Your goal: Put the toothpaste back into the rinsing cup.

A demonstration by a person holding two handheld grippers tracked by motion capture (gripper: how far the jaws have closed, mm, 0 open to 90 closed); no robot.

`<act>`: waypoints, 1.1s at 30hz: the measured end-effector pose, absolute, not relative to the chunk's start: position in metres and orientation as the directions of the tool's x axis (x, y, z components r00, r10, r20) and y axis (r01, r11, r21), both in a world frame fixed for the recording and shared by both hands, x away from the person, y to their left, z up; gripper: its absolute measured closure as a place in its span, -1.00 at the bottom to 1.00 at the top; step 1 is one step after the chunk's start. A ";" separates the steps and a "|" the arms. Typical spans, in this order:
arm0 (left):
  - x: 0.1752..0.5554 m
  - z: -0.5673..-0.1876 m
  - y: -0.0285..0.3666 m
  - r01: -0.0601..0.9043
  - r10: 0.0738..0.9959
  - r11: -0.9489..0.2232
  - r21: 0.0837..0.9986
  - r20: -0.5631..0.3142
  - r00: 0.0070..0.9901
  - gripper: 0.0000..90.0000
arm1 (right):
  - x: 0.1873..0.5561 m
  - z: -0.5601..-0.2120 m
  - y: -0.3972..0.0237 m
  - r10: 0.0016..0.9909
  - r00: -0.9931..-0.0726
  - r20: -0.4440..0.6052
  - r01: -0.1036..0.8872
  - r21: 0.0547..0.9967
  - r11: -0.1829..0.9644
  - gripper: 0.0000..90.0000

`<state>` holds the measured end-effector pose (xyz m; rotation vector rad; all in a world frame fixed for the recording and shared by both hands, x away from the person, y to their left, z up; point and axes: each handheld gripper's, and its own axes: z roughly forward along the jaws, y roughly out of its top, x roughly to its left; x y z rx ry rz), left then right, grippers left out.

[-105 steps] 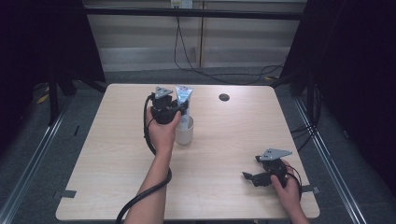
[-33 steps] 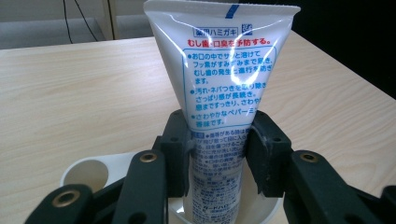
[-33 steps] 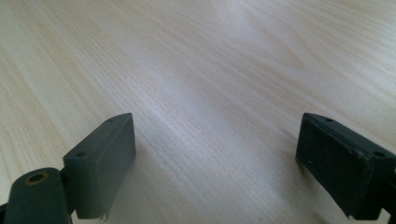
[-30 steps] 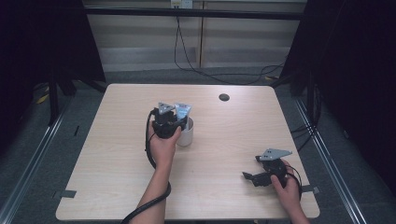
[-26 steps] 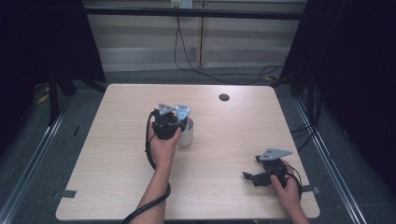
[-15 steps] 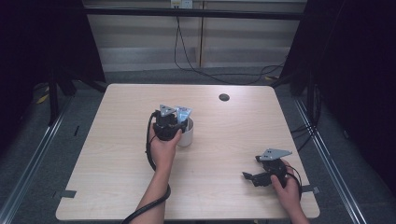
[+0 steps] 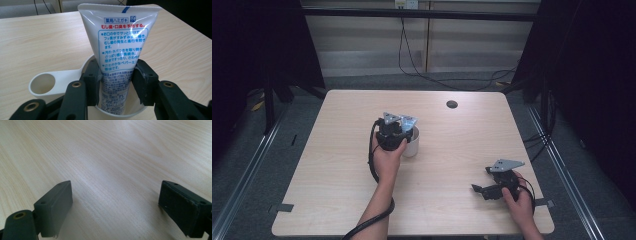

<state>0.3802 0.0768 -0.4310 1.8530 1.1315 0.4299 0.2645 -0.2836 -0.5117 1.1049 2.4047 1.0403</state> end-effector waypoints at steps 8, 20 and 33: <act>0.380 -0.432 0.077 0.537 0.839 -0.183 0.823 -0.154 0.523 0.29 | 0.264 -0.512 -0.284 0.750 -0.661 0.030 0.536 0.719 0.443 -0.75; 0.379 -0.417 0.074 0.501 0.831 -0.171 0.848 -0.149 0.536 0.13 | 0.264 -0.512 -0.284 0.750 -0.661 0.030 0.535 0.719 0.443 -0.75; 0.379 -0.420 0.079 0.497 0.844 -0.168 0.852 -0.136 0.519 -0.31 | 0.264 -0.512 -0.284 0.750 -0.661 0.030 0.535 0.719 0.443 -0.75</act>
